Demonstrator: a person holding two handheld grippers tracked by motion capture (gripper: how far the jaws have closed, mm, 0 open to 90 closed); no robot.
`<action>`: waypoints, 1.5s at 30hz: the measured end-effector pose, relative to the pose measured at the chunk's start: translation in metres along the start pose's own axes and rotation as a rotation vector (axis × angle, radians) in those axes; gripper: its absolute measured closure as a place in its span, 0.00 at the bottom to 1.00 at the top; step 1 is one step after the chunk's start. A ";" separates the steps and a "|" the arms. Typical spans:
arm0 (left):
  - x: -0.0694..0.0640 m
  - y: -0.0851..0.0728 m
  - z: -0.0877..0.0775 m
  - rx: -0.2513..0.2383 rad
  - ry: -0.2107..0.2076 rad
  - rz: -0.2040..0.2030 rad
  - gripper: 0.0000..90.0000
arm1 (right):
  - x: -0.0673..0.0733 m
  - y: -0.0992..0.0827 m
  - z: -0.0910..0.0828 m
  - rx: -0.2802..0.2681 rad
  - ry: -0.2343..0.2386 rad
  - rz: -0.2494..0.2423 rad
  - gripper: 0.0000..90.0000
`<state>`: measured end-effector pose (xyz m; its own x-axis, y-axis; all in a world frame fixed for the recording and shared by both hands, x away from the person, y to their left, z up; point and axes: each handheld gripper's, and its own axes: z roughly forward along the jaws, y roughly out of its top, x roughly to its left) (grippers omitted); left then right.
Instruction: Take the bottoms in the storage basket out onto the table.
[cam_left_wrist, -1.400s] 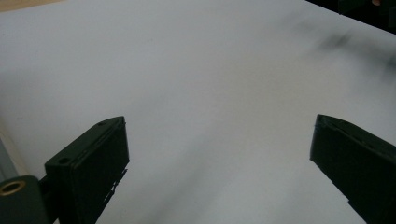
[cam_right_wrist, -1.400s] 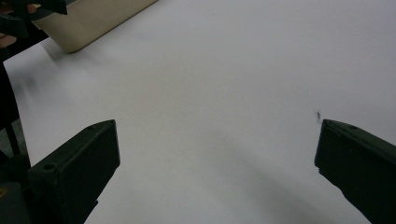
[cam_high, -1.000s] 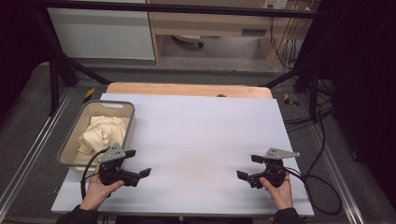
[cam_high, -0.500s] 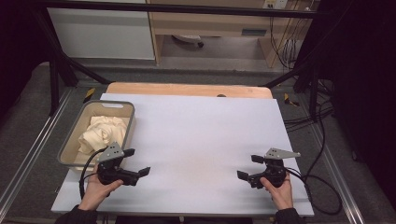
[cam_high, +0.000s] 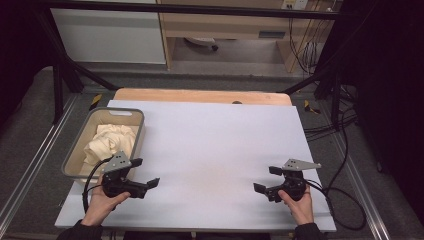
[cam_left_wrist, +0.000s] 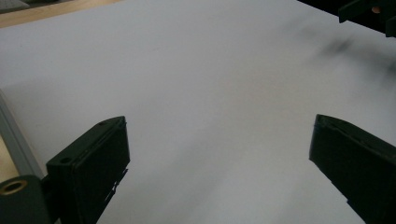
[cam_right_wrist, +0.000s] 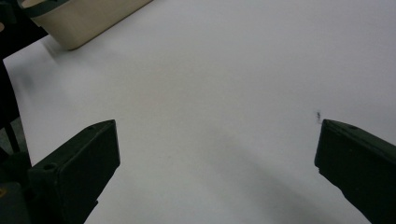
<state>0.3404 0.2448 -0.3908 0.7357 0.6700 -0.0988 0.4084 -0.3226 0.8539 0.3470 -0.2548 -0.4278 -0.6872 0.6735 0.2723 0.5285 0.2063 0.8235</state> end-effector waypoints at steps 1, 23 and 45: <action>0.000 0.000 0.000 0.002 0.000 0.001 0.05 | 0.000 0.000 0.000 0.002 -0.002 -0.003 0.01; 0.007 0.003 -0.011 0.007 0.035 -0.002 0.05 | 0.000 0.000 0.000 0.006 0.000 -0.004 0.01; 0.014 0.003 -0.018 0.017 0.059 -0.001 0.05 | 0.000 -0.001 0.001 0.010 -0.002 -0.009 0.01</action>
<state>0.3422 0.2650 -0.3801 0.7023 0.7086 -0.0688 0.4188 -0.3330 0.8448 0.3469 -0.2544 -0.4285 -0.6907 0.6733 0.2637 0.5273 0.2195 0.8208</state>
